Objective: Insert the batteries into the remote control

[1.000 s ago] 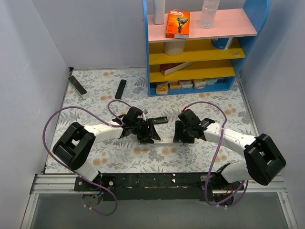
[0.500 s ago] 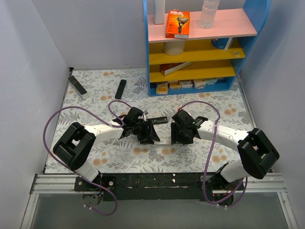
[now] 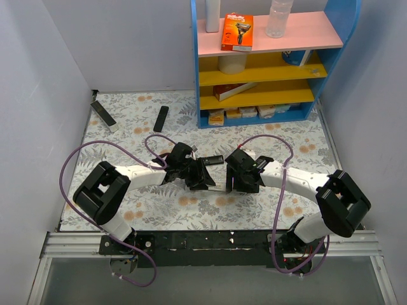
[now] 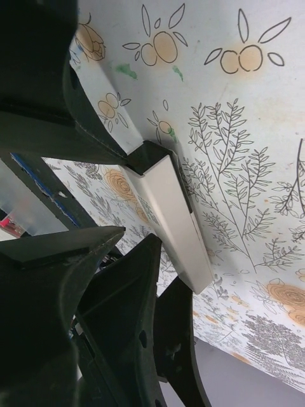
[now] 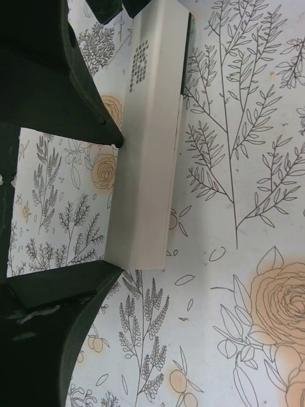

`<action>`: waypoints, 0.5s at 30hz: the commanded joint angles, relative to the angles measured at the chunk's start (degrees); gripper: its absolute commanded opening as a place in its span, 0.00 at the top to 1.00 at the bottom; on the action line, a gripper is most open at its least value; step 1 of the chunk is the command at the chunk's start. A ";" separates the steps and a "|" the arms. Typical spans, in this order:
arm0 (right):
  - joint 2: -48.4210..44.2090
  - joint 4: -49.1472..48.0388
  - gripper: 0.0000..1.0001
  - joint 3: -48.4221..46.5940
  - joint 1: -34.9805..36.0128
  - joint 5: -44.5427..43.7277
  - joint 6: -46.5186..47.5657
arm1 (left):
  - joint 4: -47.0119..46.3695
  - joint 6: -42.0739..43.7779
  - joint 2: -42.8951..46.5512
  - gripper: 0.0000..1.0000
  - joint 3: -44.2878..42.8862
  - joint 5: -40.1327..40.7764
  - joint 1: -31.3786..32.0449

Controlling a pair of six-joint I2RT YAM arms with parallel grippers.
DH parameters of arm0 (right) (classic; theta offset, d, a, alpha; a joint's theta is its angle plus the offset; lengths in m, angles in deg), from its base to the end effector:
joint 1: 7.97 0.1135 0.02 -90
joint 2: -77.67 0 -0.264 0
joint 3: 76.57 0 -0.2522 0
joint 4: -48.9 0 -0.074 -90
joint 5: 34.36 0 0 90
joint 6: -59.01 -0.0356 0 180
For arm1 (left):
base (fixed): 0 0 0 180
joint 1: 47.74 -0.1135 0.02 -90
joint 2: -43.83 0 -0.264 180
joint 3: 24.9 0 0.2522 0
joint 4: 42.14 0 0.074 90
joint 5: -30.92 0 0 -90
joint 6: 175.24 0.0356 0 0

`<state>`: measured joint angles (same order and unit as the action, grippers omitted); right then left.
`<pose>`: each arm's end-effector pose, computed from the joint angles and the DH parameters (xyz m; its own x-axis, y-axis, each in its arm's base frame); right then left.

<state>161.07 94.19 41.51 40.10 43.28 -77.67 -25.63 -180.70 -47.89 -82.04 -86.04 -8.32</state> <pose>0.1842 0.1937 0.1834 -0.9089 0.0516 -0.4137 -0.0131 0.9883 0.1520 0.2230 -0.2042 0.1520 -0.7252 -0.5524 0.4109 -0.6732 0.4436 -0.5917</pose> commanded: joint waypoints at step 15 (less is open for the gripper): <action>0.72 -6.66 0.18 -4.74 -7.20 8.85 6.77 | -1.27 2.81 2.87 0.52 -4.87 -1.52 2.15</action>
<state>162.53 93.97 39.87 34.18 48.29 -73.06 -26.79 -180.94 -48.44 -82.59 -85.01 -7.97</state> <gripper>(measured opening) 0.806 0.452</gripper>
